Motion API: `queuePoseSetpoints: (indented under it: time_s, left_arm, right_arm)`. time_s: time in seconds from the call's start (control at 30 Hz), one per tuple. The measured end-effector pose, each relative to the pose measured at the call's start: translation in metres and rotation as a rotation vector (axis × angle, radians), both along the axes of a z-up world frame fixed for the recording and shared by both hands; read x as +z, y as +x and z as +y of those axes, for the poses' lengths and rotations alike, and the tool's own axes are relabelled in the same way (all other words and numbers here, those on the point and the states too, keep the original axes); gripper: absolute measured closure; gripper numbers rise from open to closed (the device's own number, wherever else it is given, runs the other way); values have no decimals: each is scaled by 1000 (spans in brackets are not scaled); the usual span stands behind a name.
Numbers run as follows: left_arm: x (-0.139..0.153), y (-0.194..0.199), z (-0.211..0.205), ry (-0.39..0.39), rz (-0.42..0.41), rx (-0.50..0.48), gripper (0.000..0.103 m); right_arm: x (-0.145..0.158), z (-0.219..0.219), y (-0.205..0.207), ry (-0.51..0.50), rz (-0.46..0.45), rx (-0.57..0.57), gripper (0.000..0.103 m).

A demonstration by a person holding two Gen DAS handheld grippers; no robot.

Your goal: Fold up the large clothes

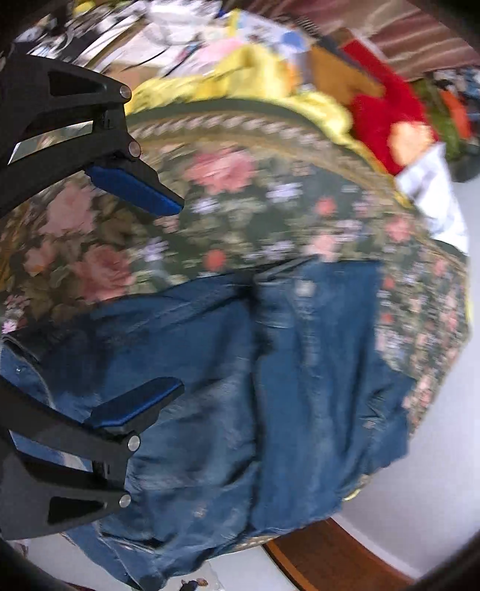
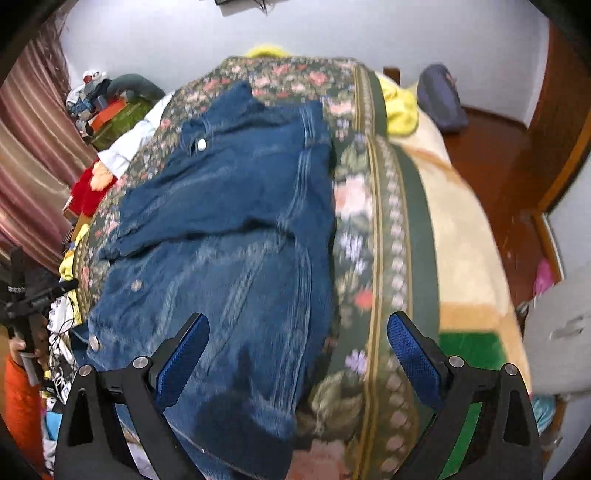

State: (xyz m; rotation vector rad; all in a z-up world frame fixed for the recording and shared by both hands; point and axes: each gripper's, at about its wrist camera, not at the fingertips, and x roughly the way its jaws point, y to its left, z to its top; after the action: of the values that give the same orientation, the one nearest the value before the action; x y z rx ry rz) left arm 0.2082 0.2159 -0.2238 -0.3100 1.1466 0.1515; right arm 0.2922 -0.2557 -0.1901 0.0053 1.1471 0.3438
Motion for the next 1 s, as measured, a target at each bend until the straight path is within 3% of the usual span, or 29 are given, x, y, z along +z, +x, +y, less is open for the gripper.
queuePoseSetpoints:
  time_s: [0.13, 0.33, 0.47, 0.57, 0.63, 0.7, 0.8, 0.9, 1.0]
  left_arm:
    - [-32, -13, -12, -125, 77, -3, 14]
    - [-65, -25, -32, -204, 118, -1, 13]
    - [-78, -36, -25, -325, 106, 93, 14]
    - [-78, -46, -23, -378, 87, 106, 23]
    - [-72, -49, -27, -382, 75, 76, 44]
    - [-61, -48, -32, -372, 67, 43, 60]
    - [-35, -42, -45, -240, 25, -6, 77]
    - [-6, -40, -48, -153, -49, -3, 85]
    - [24, -37, -34, -145, -126, 24, 87]
  right_arm:
    - [-16, 1, -11, -39, 0, 9, 6]
    - [-35, -5, -18, 92, 93, -45, 13]
    - [-34, 1, -24, 137, 84, -48, 36]
    - [-30, 9, -26, 163, 88, -32, 54]
    - [-29, 14, -24, 169, 89, -22, 62]
    - [-28, 16, -20, 177, 87, -22, 71]
    - [-22, 17, -12, 220, 80, -19, 81]
    - [-7, 26, -5, 208, 42, 35, 85]
    - [10, 33, 5, 224, -2, 51, 85]
